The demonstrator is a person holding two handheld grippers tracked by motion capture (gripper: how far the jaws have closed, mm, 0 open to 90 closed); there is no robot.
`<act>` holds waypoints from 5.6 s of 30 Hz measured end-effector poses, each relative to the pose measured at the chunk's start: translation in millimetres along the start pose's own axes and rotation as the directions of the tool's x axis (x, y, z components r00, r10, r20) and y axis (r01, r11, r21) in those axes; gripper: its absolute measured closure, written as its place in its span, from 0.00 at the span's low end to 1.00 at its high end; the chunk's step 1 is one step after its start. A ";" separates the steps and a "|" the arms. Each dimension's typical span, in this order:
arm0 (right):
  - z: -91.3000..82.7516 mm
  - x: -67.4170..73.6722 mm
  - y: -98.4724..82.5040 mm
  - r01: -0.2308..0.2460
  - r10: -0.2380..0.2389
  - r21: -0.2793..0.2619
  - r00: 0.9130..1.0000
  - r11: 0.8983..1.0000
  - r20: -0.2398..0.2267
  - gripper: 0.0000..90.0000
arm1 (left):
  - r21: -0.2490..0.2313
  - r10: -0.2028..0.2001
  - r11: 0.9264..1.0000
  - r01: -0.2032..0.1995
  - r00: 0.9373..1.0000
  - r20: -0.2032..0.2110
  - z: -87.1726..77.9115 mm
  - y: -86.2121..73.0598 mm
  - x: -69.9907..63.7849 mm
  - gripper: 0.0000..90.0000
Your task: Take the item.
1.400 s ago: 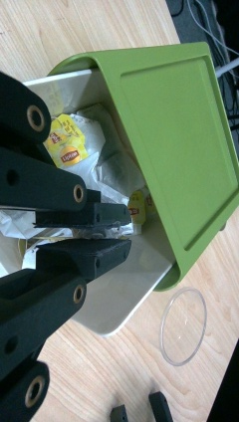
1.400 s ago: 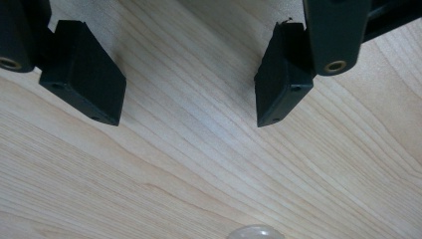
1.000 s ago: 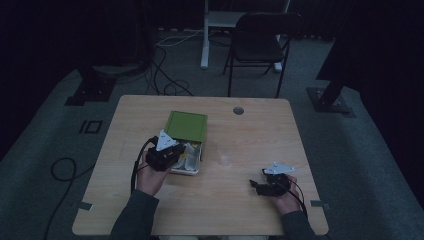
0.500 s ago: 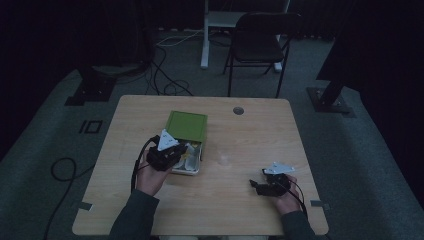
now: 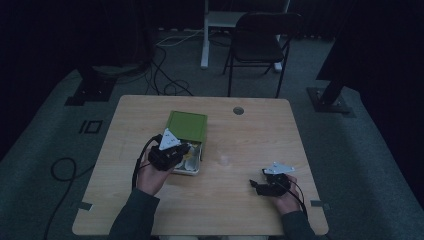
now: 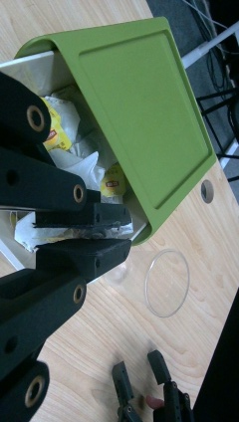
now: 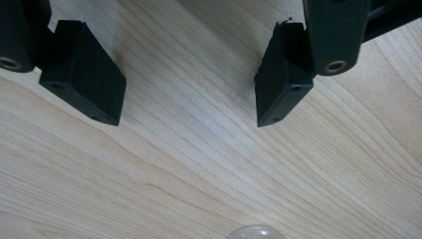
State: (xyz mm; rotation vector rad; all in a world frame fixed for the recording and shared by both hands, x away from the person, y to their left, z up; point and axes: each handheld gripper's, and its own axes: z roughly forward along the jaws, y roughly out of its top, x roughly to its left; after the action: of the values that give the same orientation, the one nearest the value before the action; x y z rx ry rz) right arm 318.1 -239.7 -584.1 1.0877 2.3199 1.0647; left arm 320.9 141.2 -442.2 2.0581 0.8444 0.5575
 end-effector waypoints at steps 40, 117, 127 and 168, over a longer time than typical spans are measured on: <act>0.0 0.0 0.0 0.000 0.000 0.000 1.000 1.000 0.001 0.31 | -0.038 0.029 0.999 -0.027 0.998 0.056 -3.1 31.0 0.8 0.93; 0.0 0.0 0.1 -0.001 0.001 0.000 1.000 1.000 0.000 0.31 | -0.052 0.069 0.997 -0.063 0.988 0.141 58.8 74.6 -29.1 0.93; 0.0 0.0 0.1 -0.001 0.001 0.000 1.000 1.000 0.000 0.31 | -0.052 0.065 0.997 -0.058 0.986 0.151 69.0 76.9 -32.9 0.93; -0.3 0.3 -0.1 -0.002 0.002 0.001 1.000 1.000 -0.001 0.31 | 0.024 0.039 0.999 -0.044 0.987 0.158 102.7 69.8 -37.3 0.76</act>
State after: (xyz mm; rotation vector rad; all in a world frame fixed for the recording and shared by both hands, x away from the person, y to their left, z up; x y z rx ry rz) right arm 317.7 -239.7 -584.0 1.0901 2.3214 1.0647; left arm 386.8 29.6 -445.9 2.1182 0.7215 0.4014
